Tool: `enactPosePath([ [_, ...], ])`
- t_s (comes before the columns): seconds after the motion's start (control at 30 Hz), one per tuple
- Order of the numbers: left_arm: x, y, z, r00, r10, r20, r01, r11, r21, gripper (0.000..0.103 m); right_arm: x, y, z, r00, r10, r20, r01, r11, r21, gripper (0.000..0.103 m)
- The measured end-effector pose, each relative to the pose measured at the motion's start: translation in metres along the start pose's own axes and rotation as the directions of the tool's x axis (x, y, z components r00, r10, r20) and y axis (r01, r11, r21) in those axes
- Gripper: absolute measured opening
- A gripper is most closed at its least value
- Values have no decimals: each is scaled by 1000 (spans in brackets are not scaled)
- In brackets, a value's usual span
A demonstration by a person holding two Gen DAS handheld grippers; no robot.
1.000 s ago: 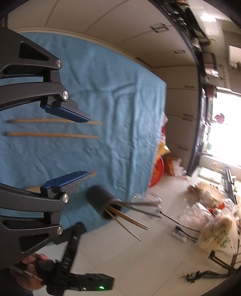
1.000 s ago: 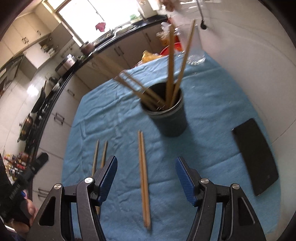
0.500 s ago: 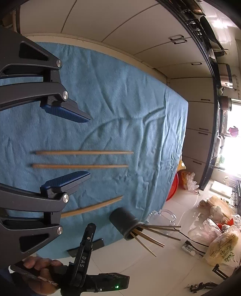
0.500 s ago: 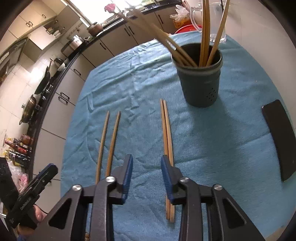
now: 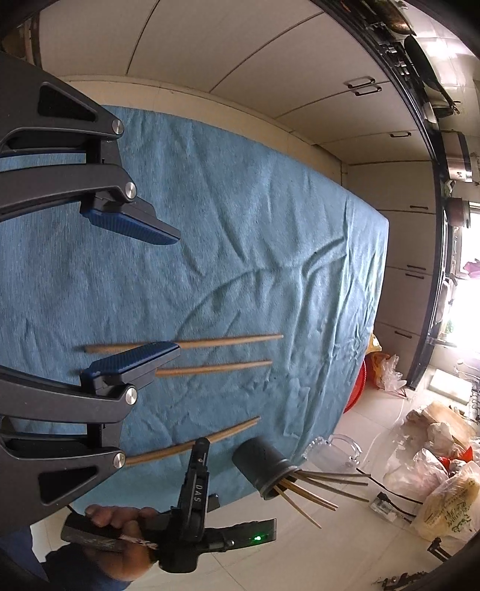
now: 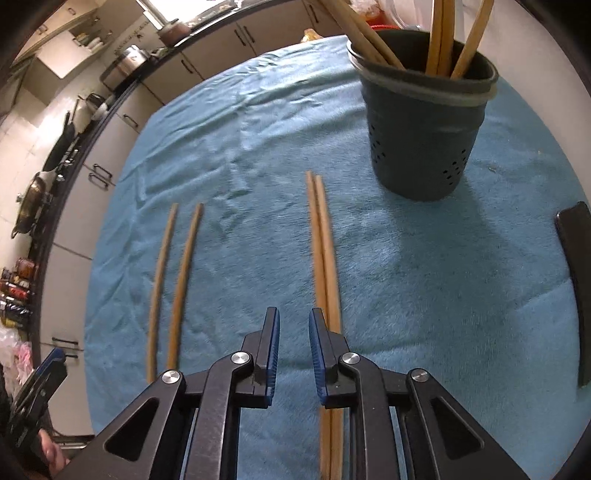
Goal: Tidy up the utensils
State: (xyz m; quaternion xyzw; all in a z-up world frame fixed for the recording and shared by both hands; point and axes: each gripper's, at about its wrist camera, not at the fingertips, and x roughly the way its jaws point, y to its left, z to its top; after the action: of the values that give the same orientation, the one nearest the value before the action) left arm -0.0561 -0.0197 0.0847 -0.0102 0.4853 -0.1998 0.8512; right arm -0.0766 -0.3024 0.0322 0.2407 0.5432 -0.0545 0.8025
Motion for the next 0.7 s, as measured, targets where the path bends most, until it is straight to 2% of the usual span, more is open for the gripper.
enactPosePath([
  [0.23, 14, 5, 3, 1000, -5, -26, 5, 1000, -10, 53, 8, -1, 16, 999, -45, 6, 45, 999, -11, 17],
  [0.33, 22, 3, 5, 999, -11, -38, 11, 1000, -6, 53, 17, -6, 23, 998, -56, -25, 56, 998, 2, 17],
  [0.63, 73, -19, 36, 992, -59, -110, 65, 997, 51, 53, 33, 14, 52, 996, -83, -29, 79, 991, -111, 17],
  [0.7, 89, -25, 48, 990, -56, -129, 64, 996, 60, 53, 33, 18, 50, 995, -96, -31, 91, 987, -131, 7],
])
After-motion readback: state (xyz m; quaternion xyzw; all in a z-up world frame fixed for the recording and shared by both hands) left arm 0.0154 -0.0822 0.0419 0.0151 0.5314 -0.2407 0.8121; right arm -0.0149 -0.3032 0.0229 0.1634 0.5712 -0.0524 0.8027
